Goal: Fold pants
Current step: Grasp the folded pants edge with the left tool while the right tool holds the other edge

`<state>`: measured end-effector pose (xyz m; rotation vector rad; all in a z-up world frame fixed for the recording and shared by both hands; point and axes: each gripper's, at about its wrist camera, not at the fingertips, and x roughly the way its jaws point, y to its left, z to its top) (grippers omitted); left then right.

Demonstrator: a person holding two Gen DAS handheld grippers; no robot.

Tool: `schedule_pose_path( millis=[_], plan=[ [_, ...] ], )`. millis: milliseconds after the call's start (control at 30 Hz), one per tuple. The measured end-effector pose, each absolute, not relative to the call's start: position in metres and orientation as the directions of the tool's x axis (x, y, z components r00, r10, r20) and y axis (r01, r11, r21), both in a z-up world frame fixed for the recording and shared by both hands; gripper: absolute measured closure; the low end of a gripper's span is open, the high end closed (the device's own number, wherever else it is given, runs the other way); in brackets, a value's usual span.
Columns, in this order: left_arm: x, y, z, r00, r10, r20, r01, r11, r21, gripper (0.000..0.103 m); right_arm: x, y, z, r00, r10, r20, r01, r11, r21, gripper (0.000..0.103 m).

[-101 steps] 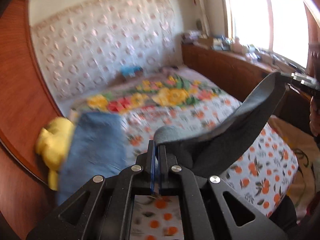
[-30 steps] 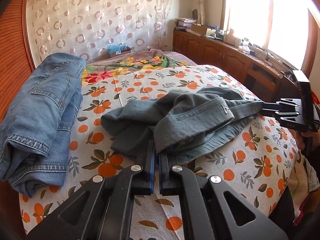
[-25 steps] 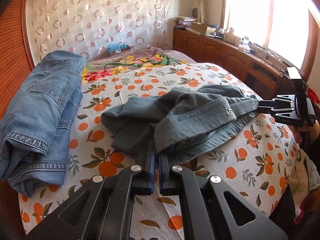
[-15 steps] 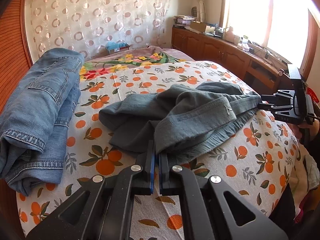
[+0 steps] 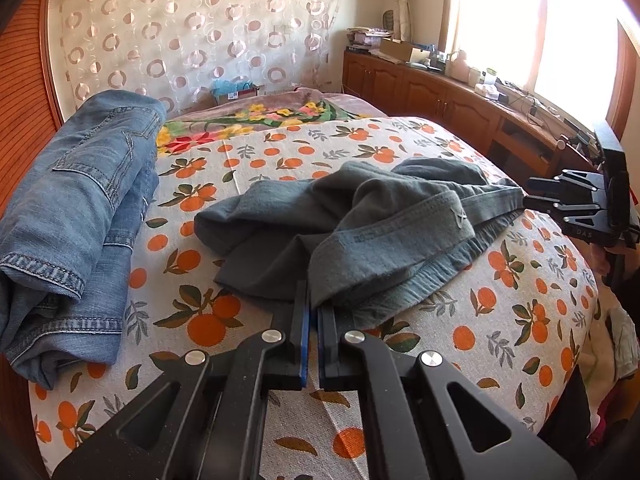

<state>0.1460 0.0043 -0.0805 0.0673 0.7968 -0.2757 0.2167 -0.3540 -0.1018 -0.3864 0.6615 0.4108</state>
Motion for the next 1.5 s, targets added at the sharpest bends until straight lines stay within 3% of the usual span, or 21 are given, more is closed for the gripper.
schedule_pose_path(
  millis=[233, 667, 1000, 1167, 1233, 1267, 1300, 1500],
  plan=[
    [0.149, 0.005, -0.082, 0.661, -0.220, -0.718, 0.267, 0.962, -0.050, 0.100, 0.249, -0.352, -0.115, 0.658, 0.211, -0.723, -0.506, 0.835, -0.216, 0.064],
    [0.150, 0.004, -0.085, 0.648, -0.223, -0.729, 0.272, 0.961, -0.052, 0.100, 0.253, -0.348, -0.115, 0.632, 0.271, -0.726, -0.566, 0.801, -0.194, 0.058],
    [0.152, 0.003, -0.090, 0.637, -0.221, -0.738, 0.274, 0.960, -0.051, 0.100, 0.252, -0.330, -0.112, 0.646, 0.240, -0.725, -0.590, 0.759, -0.275, 0.053],
    [0.150, 0.005, -0.087, 0.655, -0.228, -0.720, 0.262, 0.963, -0.067, 0.100, 0.260, -0.331, -0.111, 0.625, 0.246, -0.741, -0.585, 0.776, -0.235, 0.053],
    [0.149, 0.005, -0.084, 0.663, -0.235, -0.711, 0.265, 0.962, -0.071, 0.100, 0.259, -0.335, -0.111, 0.618, 0.253, -0.745, -0.579, 0.786, -0.214, 0.069],
    [0.148, 0.005, -0.080, 0.670, -0.236, -0.704, 0.261, 0.962, -0.074, 0.100, 0.258, -0.336, -0.109, 0.619, 0.247, -0.746, -0.575, 0.789, -0.216, 0.087],
    [0.147, 0.006, -0.075, 0.677, -0.234, -0.698, 0.260, 0.963, -0.071, 0.100, 0.257, -0.338, -0.106, 0.625, 0.230, -0.746, -0.565, 0.792, -0.230, 0.092],
    [0.129, 0.012, -0.019, 0.758, -0.231, -0.610, 0.244, 0.968, -0.062, 0.100, 0.236, -0.371, -0.048, 0.706, 0.232, -0.669, -0.479, 0.852, -0.210, 0.097]
  ],
)
